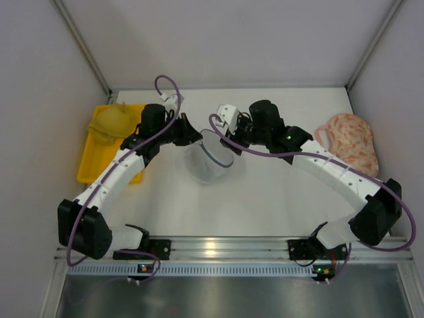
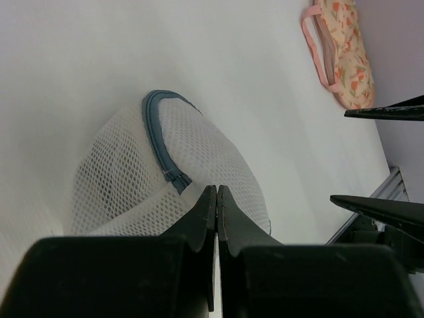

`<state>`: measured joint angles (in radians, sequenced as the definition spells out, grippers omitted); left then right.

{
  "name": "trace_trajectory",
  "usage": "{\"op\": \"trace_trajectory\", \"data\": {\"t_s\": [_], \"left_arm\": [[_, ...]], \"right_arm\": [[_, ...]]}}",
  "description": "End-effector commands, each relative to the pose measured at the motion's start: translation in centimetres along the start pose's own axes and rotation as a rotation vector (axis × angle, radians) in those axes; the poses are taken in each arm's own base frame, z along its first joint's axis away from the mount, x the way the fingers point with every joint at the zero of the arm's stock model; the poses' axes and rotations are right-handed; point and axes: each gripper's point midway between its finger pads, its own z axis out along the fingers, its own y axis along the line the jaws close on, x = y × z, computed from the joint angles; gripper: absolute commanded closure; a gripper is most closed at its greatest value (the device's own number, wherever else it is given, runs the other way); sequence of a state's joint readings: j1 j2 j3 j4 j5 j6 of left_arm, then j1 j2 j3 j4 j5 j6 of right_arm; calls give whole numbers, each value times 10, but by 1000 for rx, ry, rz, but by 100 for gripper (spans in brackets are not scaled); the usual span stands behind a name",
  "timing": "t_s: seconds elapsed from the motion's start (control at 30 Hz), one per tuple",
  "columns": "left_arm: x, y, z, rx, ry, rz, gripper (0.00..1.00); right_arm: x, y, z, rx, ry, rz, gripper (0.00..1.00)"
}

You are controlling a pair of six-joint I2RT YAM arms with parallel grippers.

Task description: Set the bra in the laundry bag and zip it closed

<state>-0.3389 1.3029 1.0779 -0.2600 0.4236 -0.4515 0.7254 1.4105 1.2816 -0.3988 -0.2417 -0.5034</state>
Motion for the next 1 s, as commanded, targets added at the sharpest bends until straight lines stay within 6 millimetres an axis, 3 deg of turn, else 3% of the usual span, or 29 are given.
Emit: {"op": "trace_trajectory", "data": {"t_s": [0.0, 0.2, 0.4, 0.47, 0.53, 0.57, 0.6, 0.7, 0.73, 0.97], "left_arm": [[-27, -29, -6, 69, -80, 20, 100], [-23, -31, -1, 61, -70, 1, 100], [-21, -32, -1, 70, -60, -1, 100], [-19, -31, -1, 70, -57, -5, 100], [-17, -30, -1, 67, -54, -13, 100], [-18, -32, -2, 72, -54, -15, 100], [-17, -31, -2, 69, -54, -14, 100], [-17, -27, -3, 44, -57, -5, 100], [-17, -25, -3, 35, -57, -3, 100], [-25, -3, -3, -25, -74, 3, 100]], "right_arm": [[-35, 10, 11, -35, -63, 28, 37], [-35, 42, 41, -118, -33, 177, 34], [-22, 51, 58, -121, -1, 206, 35], [-15, 47, 64, -100, 17, 186, 41], [-9, 41, 67, -70, 32, 163, 54], [-5, 38, 69, -61, 43, 168, 61], [-4, 37, 68, -59, 45, 169, 77], [1, 36, 61, -53, 48, 149, 96], [1, 36, 59, -55, 47, 141, 100], [18, 42, 31, -69, 47, 82, 100]]}}
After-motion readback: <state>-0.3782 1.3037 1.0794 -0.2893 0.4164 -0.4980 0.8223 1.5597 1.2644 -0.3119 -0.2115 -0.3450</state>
